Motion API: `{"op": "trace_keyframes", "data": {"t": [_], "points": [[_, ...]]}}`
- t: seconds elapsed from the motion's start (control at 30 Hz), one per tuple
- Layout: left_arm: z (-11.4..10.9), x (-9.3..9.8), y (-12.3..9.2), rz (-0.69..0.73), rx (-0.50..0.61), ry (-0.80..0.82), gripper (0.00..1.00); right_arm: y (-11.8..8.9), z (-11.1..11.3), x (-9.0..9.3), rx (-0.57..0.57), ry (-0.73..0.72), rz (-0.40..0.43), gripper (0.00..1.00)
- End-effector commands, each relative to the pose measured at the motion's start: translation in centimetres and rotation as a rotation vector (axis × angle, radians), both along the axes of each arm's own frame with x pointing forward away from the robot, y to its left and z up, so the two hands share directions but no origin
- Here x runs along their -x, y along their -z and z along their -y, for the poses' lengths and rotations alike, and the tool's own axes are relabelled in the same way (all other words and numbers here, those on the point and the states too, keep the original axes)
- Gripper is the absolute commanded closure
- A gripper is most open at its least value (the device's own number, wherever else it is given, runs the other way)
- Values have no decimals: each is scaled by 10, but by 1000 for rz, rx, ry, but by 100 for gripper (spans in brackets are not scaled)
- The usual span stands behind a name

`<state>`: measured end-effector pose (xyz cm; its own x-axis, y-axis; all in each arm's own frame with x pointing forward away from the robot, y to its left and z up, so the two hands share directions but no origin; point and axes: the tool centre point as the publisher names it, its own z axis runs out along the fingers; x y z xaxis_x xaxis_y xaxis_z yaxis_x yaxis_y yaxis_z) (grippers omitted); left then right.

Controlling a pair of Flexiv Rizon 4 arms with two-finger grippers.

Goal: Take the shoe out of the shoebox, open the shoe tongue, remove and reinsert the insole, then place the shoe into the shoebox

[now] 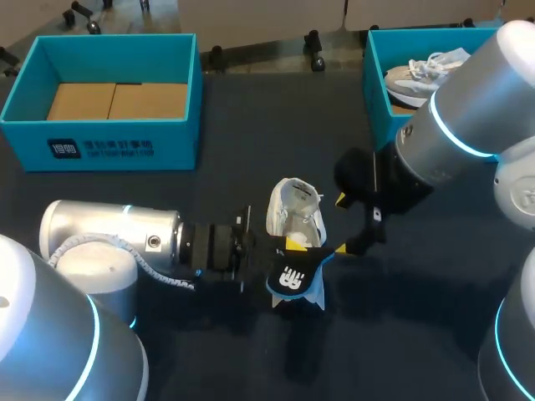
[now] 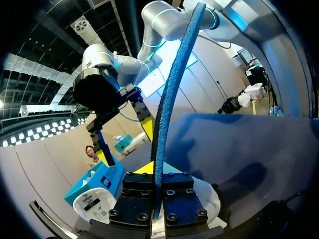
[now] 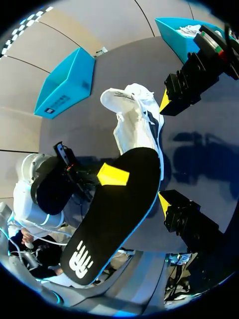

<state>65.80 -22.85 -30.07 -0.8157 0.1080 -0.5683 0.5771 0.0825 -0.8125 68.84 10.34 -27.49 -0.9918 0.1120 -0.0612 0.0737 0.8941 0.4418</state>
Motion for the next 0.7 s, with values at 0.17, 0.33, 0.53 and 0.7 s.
{"op": "trace_keyframes", "data": {"t": [0.17, 0.33, 0.53, 0.7], "points": [[6, -6, 12, -1, -12, -7, 100, 1, -1, 0, -1, 0, 2, 0], [6, -12, 15, 1, -15, -25, 100, 1, -1, 0, -1, 0, 2, 0], [0, -14, 14, -3, -17, -34, 100, 1, -1, 0, -1, 0, 2, 0], [-3, -16, 18, -1, -25, -35, 100, 1, -1, 0, -1, 0, 2, 0]]}}
